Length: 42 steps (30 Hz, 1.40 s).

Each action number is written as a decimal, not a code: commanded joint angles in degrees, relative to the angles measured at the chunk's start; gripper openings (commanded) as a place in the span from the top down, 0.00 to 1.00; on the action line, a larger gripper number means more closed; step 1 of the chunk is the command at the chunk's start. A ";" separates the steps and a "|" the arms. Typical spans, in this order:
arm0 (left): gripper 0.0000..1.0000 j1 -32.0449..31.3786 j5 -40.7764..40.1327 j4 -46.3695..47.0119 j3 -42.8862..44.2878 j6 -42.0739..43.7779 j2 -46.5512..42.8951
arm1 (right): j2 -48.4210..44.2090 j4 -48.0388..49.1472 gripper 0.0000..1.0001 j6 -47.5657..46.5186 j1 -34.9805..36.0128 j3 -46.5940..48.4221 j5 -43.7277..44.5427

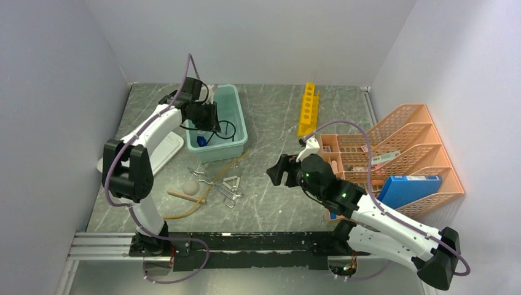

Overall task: Organize the chemistry lab equipment
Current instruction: Adjust the chemistry item in the storage box.

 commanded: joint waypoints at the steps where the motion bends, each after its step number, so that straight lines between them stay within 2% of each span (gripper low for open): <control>1: 0.77 0.89 -1.09 0.61 -1.95 1.14 -3.50 | 0.20 0.40 0.21 0.82 -0.13 -0.68 -0.17; 7: 0.88 1.90 0.85 1.84 -4.66 1.57 -3.42 | 1.08 1.07 0.21 1.20 -0.13 -0.81 -0.65; 15: 0.88 1.92 4.30 2.61 -5.08 1.76 0.32 | 0.35 0.41 0.21 1.77 -0.13 -1.20 -0.51; 21: 0.78 1.92 5.07 2.83 -2.26 1.13 2.09 | -0.40 0.03 0.20 2.13 -0.18 -1.78 0.05; 31: 0.49 1.93 2.80 1.35 0.38 1.45 0.78 | 0.36 0.97 0.19 1.76 -0.13 -1.96 -0.03; 37: 0.39 1.92 2.59 1.31 2.03 0.98 -0.97 | 1.69 1.00 0.19 0.33 -0.18 -0.69 -0.17; 42: 0.36 1.92 -0.05 -0.08 4.15 1.32 -2.80 | 2.72 1.17 0.18 -3.23 -0.14 0.90 -1.80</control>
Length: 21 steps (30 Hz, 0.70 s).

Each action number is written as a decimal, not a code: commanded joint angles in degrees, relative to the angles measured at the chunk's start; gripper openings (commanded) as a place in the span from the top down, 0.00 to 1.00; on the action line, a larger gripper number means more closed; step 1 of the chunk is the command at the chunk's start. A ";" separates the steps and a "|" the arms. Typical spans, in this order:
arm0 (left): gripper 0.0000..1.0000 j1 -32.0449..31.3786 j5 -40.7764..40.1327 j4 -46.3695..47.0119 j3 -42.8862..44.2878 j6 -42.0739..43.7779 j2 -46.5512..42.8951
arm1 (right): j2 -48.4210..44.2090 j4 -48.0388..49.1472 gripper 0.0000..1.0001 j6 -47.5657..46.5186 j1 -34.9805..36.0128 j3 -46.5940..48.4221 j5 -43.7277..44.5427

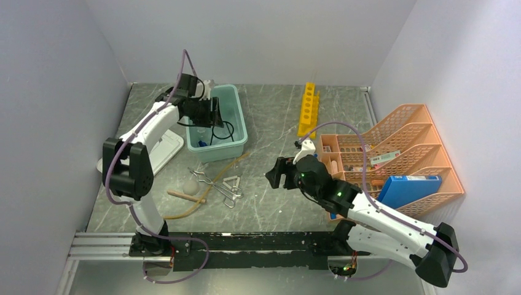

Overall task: Organize the chemistry lab equipment
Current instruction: Adjust the chemistry item in the storage box, then pick up the chemistry item at the center of the board.

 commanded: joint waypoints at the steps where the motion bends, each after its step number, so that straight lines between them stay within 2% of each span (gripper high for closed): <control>1: 0.36 -0.22 -3.52 -0.96 3.20 0.16 -4.53 | 0.87 1.96 0.18 -4.13 -0.13 2.35 -2.13; 12: 0.30 -0.22 -11.54 0.70 -1.93 0.78 -18.90 | 10.28 9.92 0.21 -12.92 0.59 5.81 -18.46; 16: 0.30 -0.22 -11.07 1.40 -4.65 0.72 -24.09 | 14.51 12.35 0.24 -15.84 2.34 7.18 -20.51; 21: 0.30 -0.22 -8.72 3.07 -10.51 0.87 -30.17 | 20.06 13.64 0.28 -16.95 3.43 9.20 -18.52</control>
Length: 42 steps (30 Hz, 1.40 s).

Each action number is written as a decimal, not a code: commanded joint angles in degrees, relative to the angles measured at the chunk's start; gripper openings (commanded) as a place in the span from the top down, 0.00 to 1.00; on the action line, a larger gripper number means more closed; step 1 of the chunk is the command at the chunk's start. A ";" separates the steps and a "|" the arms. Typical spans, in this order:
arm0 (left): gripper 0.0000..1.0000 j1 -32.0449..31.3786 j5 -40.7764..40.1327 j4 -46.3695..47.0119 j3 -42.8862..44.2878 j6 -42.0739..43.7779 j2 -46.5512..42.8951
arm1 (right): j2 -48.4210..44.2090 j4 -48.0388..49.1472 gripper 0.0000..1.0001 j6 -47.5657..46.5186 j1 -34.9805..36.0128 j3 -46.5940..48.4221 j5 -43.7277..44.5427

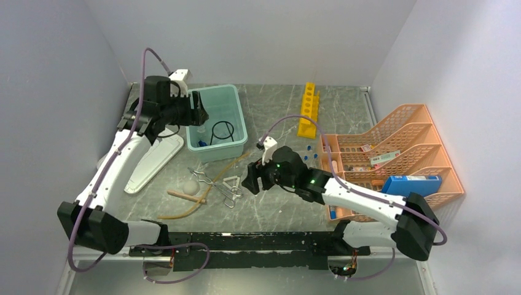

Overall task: Organize the chemistry lab equipment
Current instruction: Pick up the chemistry item at the center of the board.

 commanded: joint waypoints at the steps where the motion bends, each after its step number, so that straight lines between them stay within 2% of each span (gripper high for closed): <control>1: 0.30 -0.20 1.61 1.99 -4.85 0.74 -4.35 | 4.68 3.20 0.30 -2.66 0.73 2.89 -0.17; 7: 0.30 -0.20 5.59 0.46 -7.12 0.31 -9.33 | 11.68 2.42 0.40 -2.93 1.70 6.34 2.37; 12: 0.29 -0.21 7.82 -1.47 -6.61 0.58 -11.70 | 17.55 0.26 0.49 2.25 1.79 9.35 7.31; 23: 0.28 -0.20 6.41 -3.02 -7.59 2.70 -13.50 | 26.10 2.11 0.55 17.64 2.30 10.61 11.87; 33: 0.28 -0.44 7.57 -2.40 -8.66 2.61 -14.62 | 31.80 2.79 0.56 25.69 4.02 11.53 15.61; 42: 0.28 -3.17 6.35 -2.78 -8.29 3.12 -14.51 | 35.61 0.99 0.56 30.42 4.60 13.60 20.45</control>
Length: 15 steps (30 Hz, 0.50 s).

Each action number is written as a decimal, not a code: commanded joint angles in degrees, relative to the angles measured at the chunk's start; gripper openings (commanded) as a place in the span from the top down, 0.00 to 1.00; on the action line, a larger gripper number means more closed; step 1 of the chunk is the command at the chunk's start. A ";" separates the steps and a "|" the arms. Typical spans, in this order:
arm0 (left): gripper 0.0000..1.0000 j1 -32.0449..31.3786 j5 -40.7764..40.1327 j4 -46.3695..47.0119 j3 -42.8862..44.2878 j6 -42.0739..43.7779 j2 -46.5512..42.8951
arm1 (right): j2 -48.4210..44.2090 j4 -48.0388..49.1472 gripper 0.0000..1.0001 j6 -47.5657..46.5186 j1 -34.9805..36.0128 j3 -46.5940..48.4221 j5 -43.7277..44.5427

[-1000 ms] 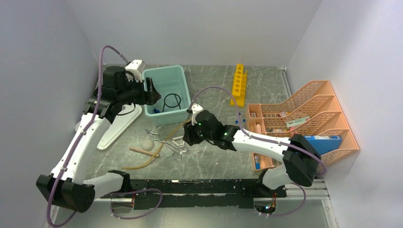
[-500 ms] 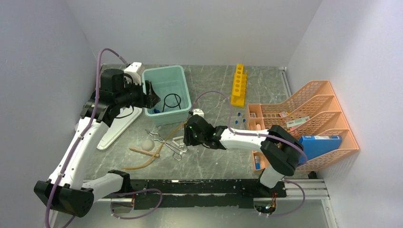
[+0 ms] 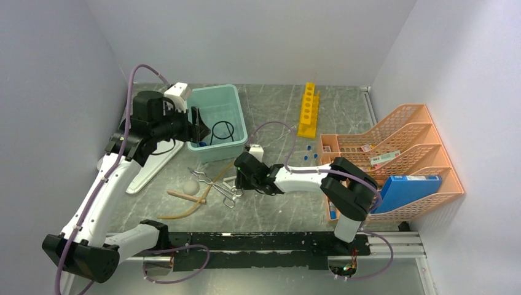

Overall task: Organize the chemistry lab equipment
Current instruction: Pick up the chemistry item at the center of the board.

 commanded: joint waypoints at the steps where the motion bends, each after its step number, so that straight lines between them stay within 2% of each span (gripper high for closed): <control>1: 0.28 -1.71 -0.08 -0.31 0.18 1.32 -0.91 | 1.81 -0.67 0.56 3.78 0.52 2.60 4.65; 9: 0.28 -4.61 -2.21 -0.69 0.69 1.89 -0.49 | 4.65 -3.99 0.56 5.15 1.00 4.82 6.98; 15: 0.28 -5.52 -2.70 -0.71 0.66 1.90 -0.04 | 5.53 -6.41 0.63 4.70 1.80 5.39 9.06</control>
